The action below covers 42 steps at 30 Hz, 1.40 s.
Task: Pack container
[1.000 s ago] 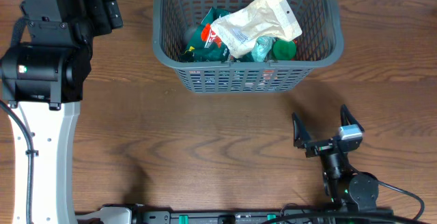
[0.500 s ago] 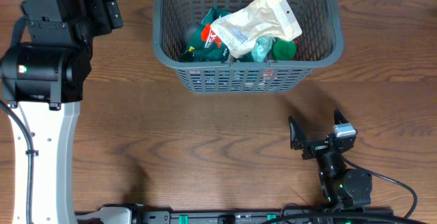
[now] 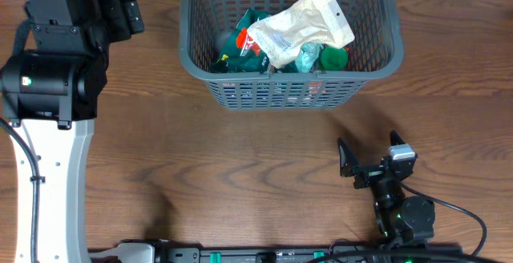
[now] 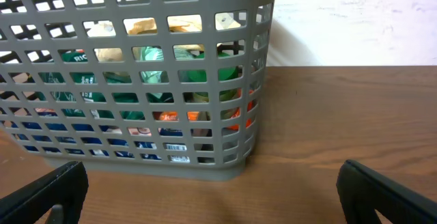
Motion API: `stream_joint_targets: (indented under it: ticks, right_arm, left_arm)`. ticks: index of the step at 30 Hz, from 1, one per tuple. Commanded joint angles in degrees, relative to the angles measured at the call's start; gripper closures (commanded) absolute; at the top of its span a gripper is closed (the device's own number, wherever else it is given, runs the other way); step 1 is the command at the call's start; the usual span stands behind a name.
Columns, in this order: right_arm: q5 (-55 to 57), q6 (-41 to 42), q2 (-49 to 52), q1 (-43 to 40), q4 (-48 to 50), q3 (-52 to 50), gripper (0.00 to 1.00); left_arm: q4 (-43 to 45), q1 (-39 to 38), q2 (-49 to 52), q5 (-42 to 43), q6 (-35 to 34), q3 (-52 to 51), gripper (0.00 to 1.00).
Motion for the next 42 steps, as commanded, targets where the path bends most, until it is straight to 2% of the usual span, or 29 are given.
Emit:
stream_joint_targets:
  ticks: [1,15,19,26,32,38,42]
  right_arm:
    - [0.26,0.9,-0.44,0.44,-0.22,-0.17,0.01]
    - [0.26,0.9,-0.44,0.44,-0.22,-0.17,0.01]
    - [0.26,0.9,-0.44,0.44,-0.22,-0.17,0.01]
    - [0.26,0.9,-0.44,0.44,-0.22,-0.17,0.01]
    - [0.26,0.9,-0.44,0.44,-0.22,-0.17,0.01]
    - [0.26,0.9,-0.44,0.44,-0.22,-0.17,0.01]
    - [0.26,0.9,-0.44,0.44,-0.22,-0.17,0.01]
  left_arm:
    - [-0.17,0.28,0.39,-0.94,-0.31,0.46,0.02]
    - [-0.22,0.28,-0.48,-0.94,-0.31,0.46,0.02]
    - [1.4,0.76,-4.94,-1.97,0.33,0.46,0.02]
    - [2.78,0.76,-19.82,-1.57,-0.31,-4.2,0.02]
    - [8.13,0.76,-37.97,-1.29,-0.94,-20.26,0.01]
    - [13.29,0.87,-57.24,-1.11,-7.23,-43.36,0.02]
    - [17.46,2.43,-66.55,1.55,-12.09,-58.45,0.02]
